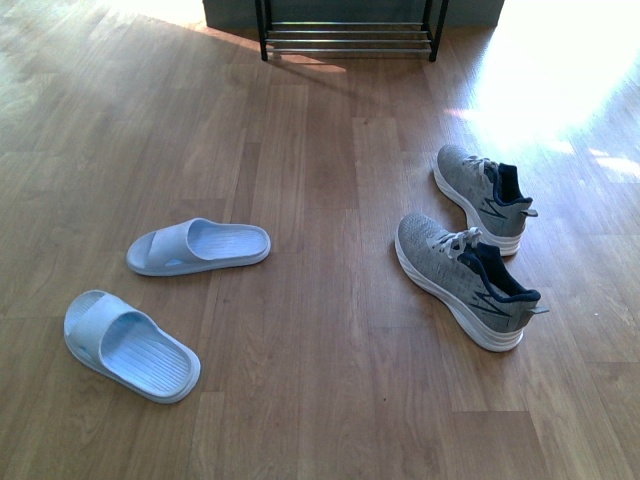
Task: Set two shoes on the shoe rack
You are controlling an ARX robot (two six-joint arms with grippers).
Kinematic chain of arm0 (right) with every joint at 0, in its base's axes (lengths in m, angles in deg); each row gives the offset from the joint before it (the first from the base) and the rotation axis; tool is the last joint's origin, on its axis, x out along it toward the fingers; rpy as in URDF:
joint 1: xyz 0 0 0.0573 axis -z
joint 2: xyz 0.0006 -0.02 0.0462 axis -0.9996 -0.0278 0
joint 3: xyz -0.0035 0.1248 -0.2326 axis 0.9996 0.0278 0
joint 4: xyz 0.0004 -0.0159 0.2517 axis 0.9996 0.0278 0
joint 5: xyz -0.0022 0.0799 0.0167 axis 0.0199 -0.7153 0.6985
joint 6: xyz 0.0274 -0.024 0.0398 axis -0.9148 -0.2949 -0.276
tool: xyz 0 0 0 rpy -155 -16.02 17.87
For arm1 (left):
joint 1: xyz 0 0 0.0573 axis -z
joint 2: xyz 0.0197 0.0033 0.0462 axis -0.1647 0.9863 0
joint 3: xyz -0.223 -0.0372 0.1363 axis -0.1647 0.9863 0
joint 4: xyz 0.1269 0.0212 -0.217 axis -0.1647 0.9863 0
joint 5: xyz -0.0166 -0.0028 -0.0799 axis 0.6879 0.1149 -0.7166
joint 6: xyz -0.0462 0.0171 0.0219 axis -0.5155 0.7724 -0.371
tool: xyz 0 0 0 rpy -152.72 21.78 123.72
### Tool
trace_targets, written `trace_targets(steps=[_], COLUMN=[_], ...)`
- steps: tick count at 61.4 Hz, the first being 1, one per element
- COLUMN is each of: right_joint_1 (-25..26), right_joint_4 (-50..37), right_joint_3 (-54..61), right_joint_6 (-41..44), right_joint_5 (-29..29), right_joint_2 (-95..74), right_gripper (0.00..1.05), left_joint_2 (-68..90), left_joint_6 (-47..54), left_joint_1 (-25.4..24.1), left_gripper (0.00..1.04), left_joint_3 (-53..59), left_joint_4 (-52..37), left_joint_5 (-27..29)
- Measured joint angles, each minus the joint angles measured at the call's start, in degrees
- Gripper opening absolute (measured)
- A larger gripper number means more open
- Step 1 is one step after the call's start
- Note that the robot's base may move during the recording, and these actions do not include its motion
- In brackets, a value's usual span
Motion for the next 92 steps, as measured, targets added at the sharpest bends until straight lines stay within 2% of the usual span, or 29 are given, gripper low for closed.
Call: trace_targets(steps=[92], right_joint_1=[0.0], right_joint_4=[0.0], right_joint_3=[0.0], right_joint_6=[0.0], right_joint_5=[0.0], right_joint_2=[0.0], right_gripper=[0.96], left_joint_2=[0.0], left_joint_6=[0.0], left_joint_1=[0.0], left_gripper=[0.95], left_joint_3=[0.0], left_joint_4=[0.0], left_joint_5=[0.0])
